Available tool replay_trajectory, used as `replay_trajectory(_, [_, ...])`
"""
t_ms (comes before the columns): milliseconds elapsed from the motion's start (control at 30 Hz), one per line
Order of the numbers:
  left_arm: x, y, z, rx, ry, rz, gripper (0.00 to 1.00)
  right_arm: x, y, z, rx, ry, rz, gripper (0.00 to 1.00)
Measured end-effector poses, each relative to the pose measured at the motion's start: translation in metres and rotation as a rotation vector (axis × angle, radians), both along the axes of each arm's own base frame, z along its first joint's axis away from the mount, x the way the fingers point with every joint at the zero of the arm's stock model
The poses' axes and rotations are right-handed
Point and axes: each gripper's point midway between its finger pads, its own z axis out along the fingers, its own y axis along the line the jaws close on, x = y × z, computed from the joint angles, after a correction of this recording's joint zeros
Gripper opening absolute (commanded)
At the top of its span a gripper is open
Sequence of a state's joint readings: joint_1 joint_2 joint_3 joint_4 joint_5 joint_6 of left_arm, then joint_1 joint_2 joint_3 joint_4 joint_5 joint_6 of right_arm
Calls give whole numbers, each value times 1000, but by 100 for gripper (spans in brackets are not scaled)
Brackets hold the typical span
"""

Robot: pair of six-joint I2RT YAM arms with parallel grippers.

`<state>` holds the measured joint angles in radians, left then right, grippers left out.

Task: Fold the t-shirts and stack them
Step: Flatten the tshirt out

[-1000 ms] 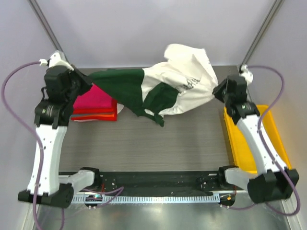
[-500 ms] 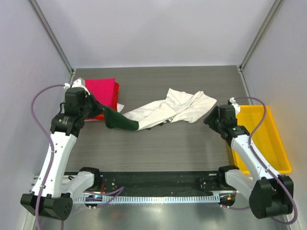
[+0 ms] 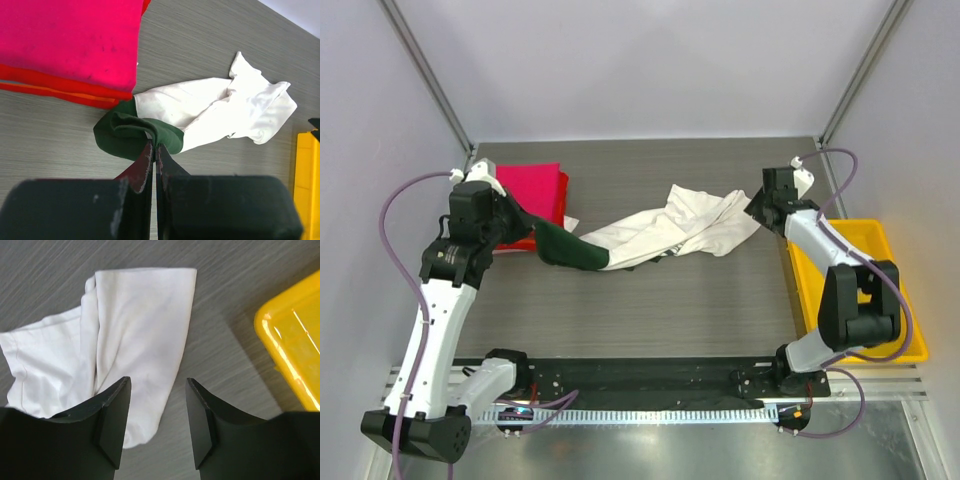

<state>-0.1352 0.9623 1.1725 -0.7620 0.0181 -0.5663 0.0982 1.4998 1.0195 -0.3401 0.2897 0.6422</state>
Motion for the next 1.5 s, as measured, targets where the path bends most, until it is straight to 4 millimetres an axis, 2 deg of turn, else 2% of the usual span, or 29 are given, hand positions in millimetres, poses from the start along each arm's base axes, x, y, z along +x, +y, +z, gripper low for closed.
replay_trajectory(200, [1,1,-3,17,13,-6,0,46,-1,-17,28,37,1,53])
replay_trajectory(400, [2,2,-1,32,16,-13,0,70,7,-39,48,79,22,48])
replay_trajectory(633, [4,5,5,54,-1,-10,0,103,9,-45,42,71,35,51])
replay_trajectory(733, [4,6,3,59,7,-6,0,119,11,-50,45,65,37,49])
replay_trajectory(833, [5,6,2,61,20,-6,0,129,12,-62,47,77,38,37])
replay_trajectory(867, [5,6,2,61,22,-6,0,130,12,-67,47,86,38,25])
replay_trajectory(933, [7,6,1,64,29,-4,0,131,13,-76,50,103,40,14])
replay_trajectory(967, [9,6,2,66,34,-4,0,132,14,-79,53,109,40,1])
replay_trajectory(1067, [21,7,8,79,44,7,0,135,16,-76,63,104,44,1])
replay_trajectory(1167, [39,11,30,104,43,25,0,134,17,-67,71,94,49,1])
replay_trajectory(1233, [55,15,56,109,-2,44,0,131,18,-54,76,78,54,1])
replay_trajectory(1300, [60,18,83,107,-47,60,0,123,17,-35,79,56,58,1])
replay_trajectory(1367, [60,18,120,93,-129,66,0,110,15,-3,83,9,64,1])
replay_trajectory(1433, [53,16,157,70,-223,57,0,97,16,38,85,-64,85,1])
replay_trajectory(1500, [38,14,197,44,-332,46,0,82,16,90,79,-169,119,1])
